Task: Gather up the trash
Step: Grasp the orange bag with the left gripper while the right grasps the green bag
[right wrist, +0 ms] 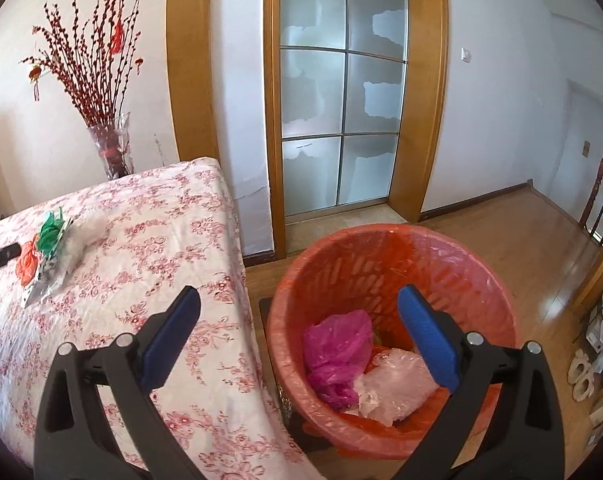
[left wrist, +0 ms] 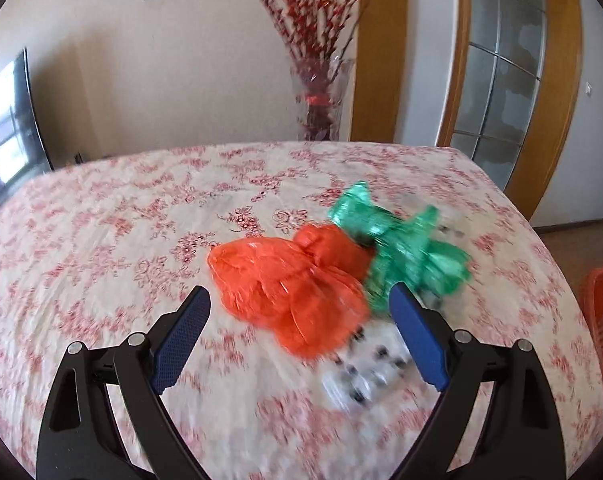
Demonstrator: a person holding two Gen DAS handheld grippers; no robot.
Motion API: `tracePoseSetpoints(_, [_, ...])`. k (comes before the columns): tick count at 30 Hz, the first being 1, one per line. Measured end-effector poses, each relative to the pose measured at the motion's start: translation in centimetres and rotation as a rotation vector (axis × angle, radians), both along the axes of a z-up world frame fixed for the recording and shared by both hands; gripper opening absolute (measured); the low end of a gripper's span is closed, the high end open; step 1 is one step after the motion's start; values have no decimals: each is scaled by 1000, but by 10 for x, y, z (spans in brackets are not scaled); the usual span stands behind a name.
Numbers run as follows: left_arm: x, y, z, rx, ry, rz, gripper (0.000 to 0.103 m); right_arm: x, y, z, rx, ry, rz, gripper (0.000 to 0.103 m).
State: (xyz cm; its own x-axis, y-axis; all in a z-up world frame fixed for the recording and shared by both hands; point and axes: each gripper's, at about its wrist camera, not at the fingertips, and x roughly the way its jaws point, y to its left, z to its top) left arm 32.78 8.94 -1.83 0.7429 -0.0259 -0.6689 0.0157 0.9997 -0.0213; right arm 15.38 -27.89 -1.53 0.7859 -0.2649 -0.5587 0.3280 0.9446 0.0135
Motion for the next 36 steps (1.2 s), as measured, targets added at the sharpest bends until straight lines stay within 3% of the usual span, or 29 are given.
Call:
tracePoseSetpoints(4, [28,7,-9,-76,60,-1,82,6,4,-5,0,22,7,97])
tracePoseSetpoints(9, [49,-5,-28,7,101,-21,76,13,11,-8,-8,40,20,97])
tracePoseSetpoints(12, [56,-2,-35,-17,140,-31,70,18,17,-8,-12,44,35,97])
tracePoseSetpoints(18, [56,2,-33,-21,140,-45,35,28,38,-6,-18,48,83,97])
tracePoseSetpoints(22, [52,18,-32,-49,131,-32,18,37,60,0,-27,40,134,97])
tracePoseSetpoints(26, [47,38,-31,-59,122,-7,13,49,85,6,-29,31,192,97])
tracePoseSetpoints(36, [22,98,-23,-89,81,78,13,84,160,13,-7,16,366,93])
